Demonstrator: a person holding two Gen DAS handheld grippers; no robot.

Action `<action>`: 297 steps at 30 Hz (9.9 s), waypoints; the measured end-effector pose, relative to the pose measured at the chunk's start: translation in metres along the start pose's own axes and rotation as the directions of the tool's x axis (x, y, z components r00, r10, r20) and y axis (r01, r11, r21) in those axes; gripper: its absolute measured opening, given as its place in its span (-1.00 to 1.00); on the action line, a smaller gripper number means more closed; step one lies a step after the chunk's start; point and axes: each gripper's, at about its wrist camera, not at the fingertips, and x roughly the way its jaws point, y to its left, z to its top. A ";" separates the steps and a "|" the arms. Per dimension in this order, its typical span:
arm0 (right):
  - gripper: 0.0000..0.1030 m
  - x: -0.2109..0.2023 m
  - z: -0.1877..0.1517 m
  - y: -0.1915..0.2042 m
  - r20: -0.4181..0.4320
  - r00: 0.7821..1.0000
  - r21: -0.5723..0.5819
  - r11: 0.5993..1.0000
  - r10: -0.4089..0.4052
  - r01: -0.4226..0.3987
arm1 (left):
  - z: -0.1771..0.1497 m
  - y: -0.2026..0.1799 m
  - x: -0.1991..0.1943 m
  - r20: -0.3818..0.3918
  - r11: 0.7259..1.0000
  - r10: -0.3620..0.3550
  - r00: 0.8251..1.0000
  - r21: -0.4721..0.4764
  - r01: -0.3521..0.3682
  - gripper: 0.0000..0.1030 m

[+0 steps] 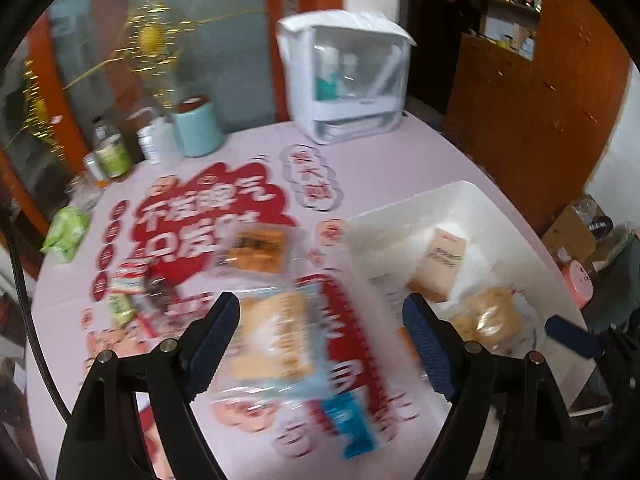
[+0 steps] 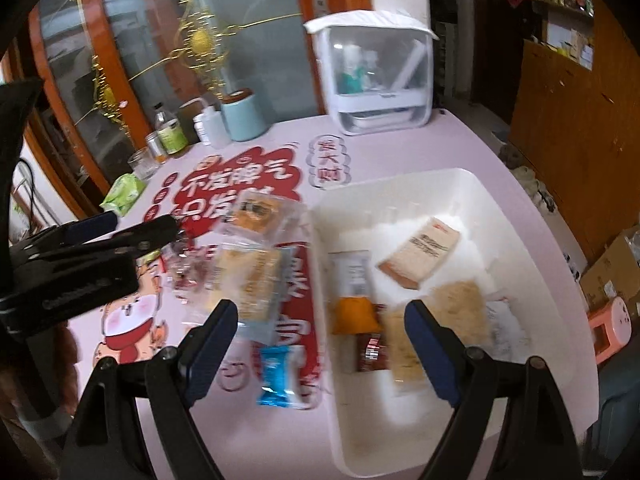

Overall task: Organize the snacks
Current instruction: 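Move both open tools back over the snacks on the table, then grasp the green cake pack with the left tool while the right tool grasps the Cookie bag, then carry both snacks over the white tray and open both tools, then move both open tools back over the nut bags on the table, then grasp a nut bag with the left tool while the right tool grasps a red-labelled nut bag, then carry both nut bags into the white tray and open both tools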

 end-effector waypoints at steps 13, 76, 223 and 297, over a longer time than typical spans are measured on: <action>0.67 0.037 0.047 0.125 -0.038 0.998 -0.110 0.992 0.056 -0.060 | -0.041 0.184 -0.052 -0.007 0.966 0.220 0.975 -0.139 -0.219 0.66; -0.03 0.279 0.108 0.204 -0.362 0.898 0.016 0.965 0.250 -0.262 | -0.051 0.314 0.191 -0.345 0.832 0.182 0.921 -0.445 -0.331 -0.31; 0.37 0.207 0.024 0.165 -0.213 0.973 -0.226 0.965 0.085 -0.133 | -0.079 0.235 0.172 -0.242 0.975 -0.044 0.969 -0.223 -0.012 -0.09; -0.28 0.003 -0.020 -0.127 -0.012 0.999 0.114 0.993 -0.038 0.039 | 0.021 -0.118 0.009 -0.068 0.935 -0.276 0.959 0.213 0.284 -0.12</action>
